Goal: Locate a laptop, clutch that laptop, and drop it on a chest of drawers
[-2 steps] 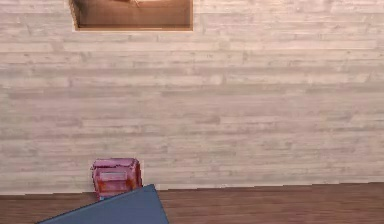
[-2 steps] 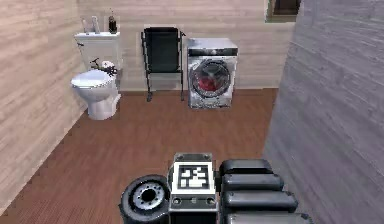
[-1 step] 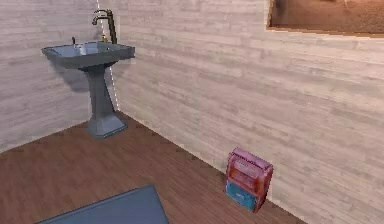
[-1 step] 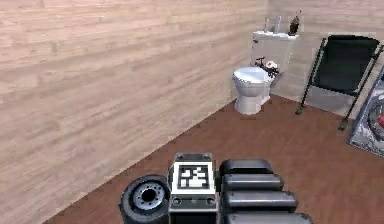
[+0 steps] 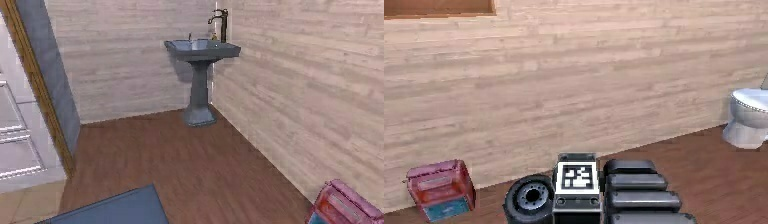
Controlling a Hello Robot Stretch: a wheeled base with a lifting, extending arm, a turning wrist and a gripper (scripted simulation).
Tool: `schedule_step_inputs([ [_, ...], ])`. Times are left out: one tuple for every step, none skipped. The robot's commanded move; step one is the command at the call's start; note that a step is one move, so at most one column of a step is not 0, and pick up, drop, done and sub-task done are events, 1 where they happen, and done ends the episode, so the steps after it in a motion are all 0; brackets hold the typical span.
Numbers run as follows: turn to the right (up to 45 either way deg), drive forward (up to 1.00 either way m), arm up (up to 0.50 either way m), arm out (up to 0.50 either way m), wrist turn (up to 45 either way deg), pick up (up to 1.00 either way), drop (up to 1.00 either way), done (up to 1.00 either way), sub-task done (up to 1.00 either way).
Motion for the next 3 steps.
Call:
schedule_step_inputs([
  [0.0, 0.30, 0.00, 0.00, 0.0, 0.00, 0.00, 0.00, 0.00],
  [-45.0, 0.00, 0.00, 0.00, 0.0, 0.00, 0.00, 0.00, 0.00],
  [-24.0, 0.00, 0.00, 0.00, 0.0, 0.00, 0.00, 0.00, 0.00],
])
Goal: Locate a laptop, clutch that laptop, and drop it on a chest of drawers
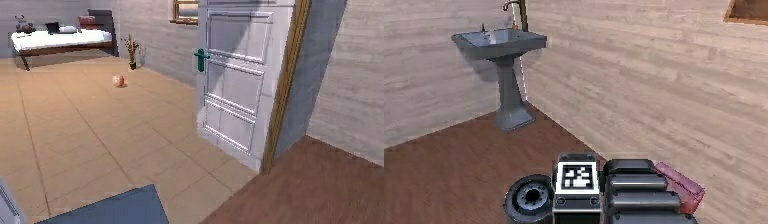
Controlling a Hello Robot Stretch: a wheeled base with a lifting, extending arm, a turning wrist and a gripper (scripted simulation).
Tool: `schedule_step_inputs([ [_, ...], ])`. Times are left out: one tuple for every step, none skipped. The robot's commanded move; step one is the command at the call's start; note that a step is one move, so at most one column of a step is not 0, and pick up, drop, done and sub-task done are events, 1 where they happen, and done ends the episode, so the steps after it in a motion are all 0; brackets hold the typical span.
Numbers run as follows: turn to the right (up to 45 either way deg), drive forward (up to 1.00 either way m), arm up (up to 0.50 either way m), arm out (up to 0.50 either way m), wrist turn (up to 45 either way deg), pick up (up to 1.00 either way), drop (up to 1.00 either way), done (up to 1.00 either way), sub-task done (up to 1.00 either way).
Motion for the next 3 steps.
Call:
schedule_step_inputs([
  [0.0, 0.75, 0.00, 0.00, 0.0, 0.00, 0.00, 0.00, 0.00],
  [-45.0, 0.00, 0.00, 0.00, 0.0, 0.00, 0.00, 0.00, 0.00],
  [-45.0, 0.00, 0.00, 0.00, 0.0, 0.00, 0.00, 0.00, 0.00],
])
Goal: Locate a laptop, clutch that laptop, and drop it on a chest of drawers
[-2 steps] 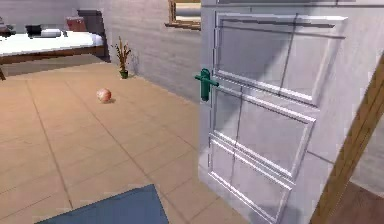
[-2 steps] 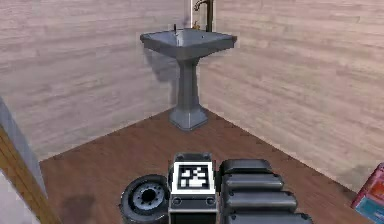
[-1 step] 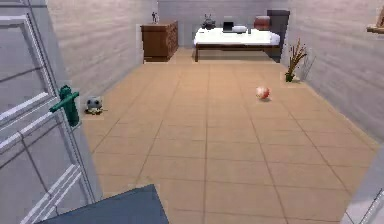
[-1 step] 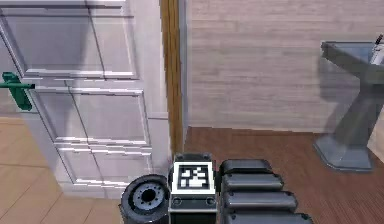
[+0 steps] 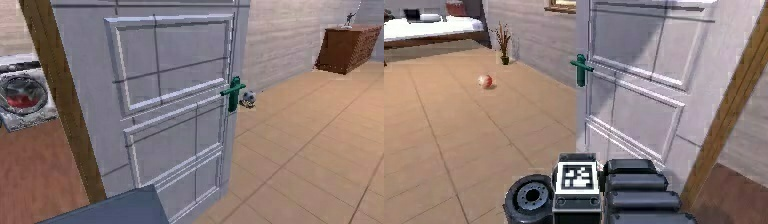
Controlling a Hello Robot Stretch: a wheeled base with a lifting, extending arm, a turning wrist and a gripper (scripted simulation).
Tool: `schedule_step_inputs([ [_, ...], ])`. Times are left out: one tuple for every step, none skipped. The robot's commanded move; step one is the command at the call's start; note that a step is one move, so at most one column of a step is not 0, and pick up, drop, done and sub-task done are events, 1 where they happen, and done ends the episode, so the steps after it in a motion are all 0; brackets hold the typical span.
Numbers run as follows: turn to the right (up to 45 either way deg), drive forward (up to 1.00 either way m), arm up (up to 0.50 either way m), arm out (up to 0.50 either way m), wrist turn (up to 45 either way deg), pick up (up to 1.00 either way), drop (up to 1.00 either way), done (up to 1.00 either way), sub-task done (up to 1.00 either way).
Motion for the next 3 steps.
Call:
schedule_step_inputs([
  [-12.0, 0.00, 0.00, 0.00, 0.0, 0.00, 0.00, 0.00, 0.00],
  [0.0, 0.10, 0.00, 0.00, 0.0, 0.00, 0.00, 0.00, 0.00],
  [45.0, 0.00, 0.00, 0.00, 0.0, 0.00, 0.00, 0.00, 0.00],
])
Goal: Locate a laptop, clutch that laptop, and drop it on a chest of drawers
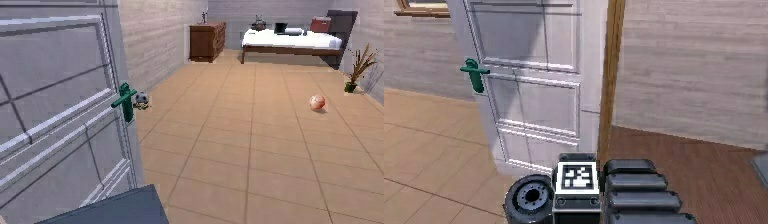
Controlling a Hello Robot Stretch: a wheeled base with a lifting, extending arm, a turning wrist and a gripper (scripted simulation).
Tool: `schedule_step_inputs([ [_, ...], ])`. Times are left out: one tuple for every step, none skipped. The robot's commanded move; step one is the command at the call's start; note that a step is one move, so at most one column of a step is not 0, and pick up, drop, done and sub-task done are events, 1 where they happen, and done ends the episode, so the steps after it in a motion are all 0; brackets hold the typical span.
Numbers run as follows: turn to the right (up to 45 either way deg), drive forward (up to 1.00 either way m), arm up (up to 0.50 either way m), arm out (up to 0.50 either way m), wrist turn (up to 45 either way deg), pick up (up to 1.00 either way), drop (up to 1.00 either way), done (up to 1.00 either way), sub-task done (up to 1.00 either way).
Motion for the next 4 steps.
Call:
schedule_step_inputs([
  [9.0, 0.00, 0.00, 0.00, 0.0, 0.00, 0.00, 0.00, 0.00],
  [0.0, 1.00, 0.00, 0.00, 0.0, 0.00, 0.00, 0.00, 0.00],
  [0.0, 1.00, 0.00, 0.00, 0.0, 0.00, 0.00, 0.00, 0.00],
  [0.0, 1.00, 0.00, 0.00, 0.0, 0.00, 0.00, 0.00, 0.00],
])
